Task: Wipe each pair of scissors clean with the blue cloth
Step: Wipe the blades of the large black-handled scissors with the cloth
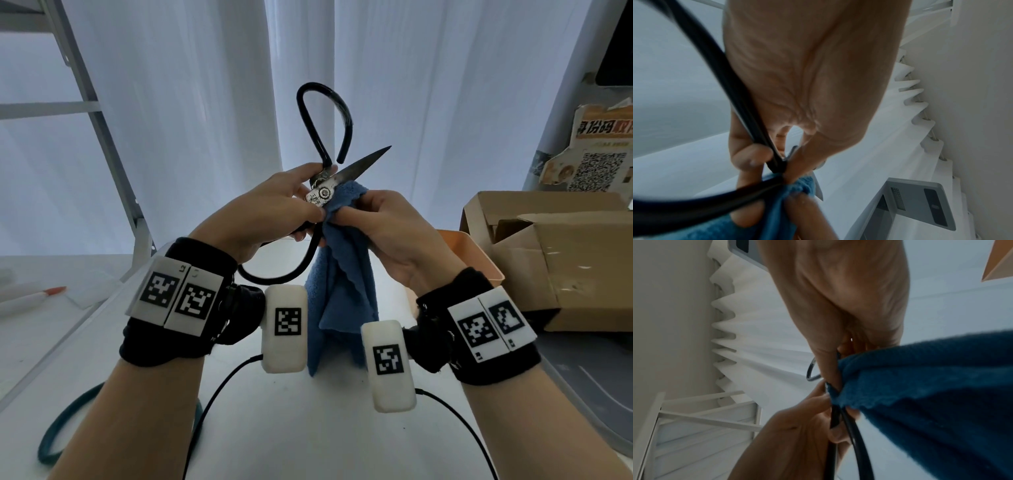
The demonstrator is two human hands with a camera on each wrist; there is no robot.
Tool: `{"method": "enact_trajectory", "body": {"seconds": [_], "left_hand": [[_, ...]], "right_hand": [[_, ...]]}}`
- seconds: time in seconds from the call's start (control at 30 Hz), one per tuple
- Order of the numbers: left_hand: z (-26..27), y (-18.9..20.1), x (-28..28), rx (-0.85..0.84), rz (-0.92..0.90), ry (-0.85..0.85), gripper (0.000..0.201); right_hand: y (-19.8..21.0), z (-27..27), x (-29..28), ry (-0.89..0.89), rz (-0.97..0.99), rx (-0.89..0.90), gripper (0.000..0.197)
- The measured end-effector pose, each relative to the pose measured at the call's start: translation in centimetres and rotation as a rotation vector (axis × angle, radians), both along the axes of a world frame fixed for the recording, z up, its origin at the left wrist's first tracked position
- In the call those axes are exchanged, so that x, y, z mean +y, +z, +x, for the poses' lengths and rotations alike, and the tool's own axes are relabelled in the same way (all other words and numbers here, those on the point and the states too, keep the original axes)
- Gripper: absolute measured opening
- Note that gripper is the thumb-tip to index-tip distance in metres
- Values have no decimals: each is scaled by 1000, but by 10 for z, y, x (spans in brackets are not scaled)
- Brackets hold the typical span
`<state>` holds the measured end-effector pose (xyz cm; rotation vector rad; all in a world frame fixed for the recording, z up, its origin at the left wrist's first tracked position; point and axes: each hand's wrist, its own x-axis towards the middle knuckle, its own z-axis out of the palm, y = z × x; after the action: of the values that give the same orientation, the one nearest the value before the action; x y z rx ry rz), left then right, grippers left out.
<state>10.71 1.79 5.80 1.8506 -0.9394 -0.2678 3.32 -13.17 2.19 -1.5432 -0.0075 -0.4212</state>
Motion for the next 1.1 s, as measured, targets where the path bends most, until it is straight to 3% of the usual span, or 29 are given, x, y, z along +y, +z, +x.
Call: {"method": "enact_trajectory", "body": {"seconds": [0.17,0.3,0.43,0.53,0.63,0.77,0.93,1.1], "left_hand": [[-2,2,3,-2,1,0,48],[-3,4,7,29,-15,5,45],[0,7,13,62,-39,40,38],[0,9,14,81,-51,34,36],[-4,10,12,80,-40,21,32],[-5,9,8,96,-30,27,28],[-3,8,9,121,-87,57,28],[-7,9,8,108,-80,37,28]], "right_hand": [[2,3,-3,-52,-91,25,17],[3,2,-11,-203,-145,53,17],[7,-2,-24,-426,-40,27,14],[6,-5,-28,-475,4,-22,15],[6,-2,-23,-424,-6,-45,23],[10,-4,-8,-179,-37,-47,24],[15,-7,-6,-7,81,19,22],[9,-7,-5,-49,-64,33,14]]}}
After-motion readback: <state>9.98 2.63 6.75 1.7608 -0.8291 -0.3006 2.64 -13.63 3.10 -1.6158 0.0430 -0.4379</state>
